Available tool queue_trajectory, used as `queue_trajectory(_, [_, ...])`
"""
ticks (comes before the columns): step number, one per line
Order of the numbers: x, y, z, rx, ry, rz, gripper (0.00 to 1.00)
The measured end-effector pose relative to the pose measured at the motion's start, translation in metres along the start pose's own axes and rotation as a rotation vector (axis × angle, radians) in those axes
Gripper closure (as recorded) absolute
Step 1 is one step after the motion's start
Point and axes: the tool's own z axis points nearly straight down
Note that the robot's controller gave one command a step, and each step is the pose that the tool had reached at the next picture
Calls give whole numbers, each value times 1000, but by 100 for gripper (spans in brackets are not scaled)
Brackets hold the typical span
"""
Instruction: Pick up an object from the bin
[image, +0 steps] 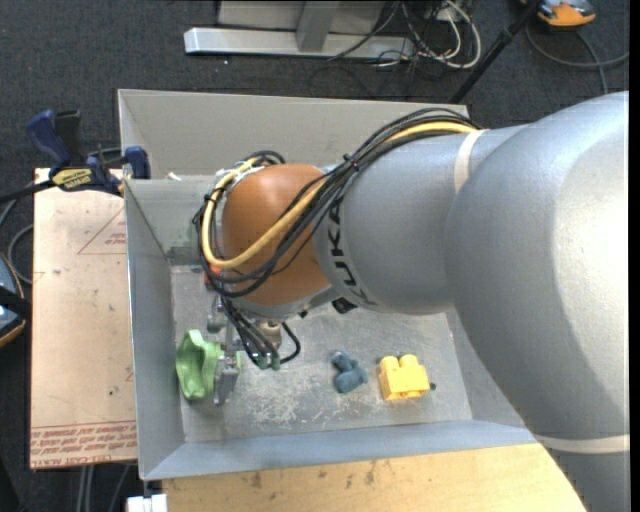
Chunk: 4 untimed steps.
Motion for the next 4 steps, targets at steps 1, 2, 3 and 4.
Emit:
queue_trajectory(1, [-11,4,59,-3,-11,-128,0])
queue_trajectory(2, [-19,-7,59,-9,-6,-220,0])
queue_trajectory(3, [-17,-8,59,-6,6,-220,100])
queue_trajectory(4, [13,-1,-86,-4,-16,-207,100])
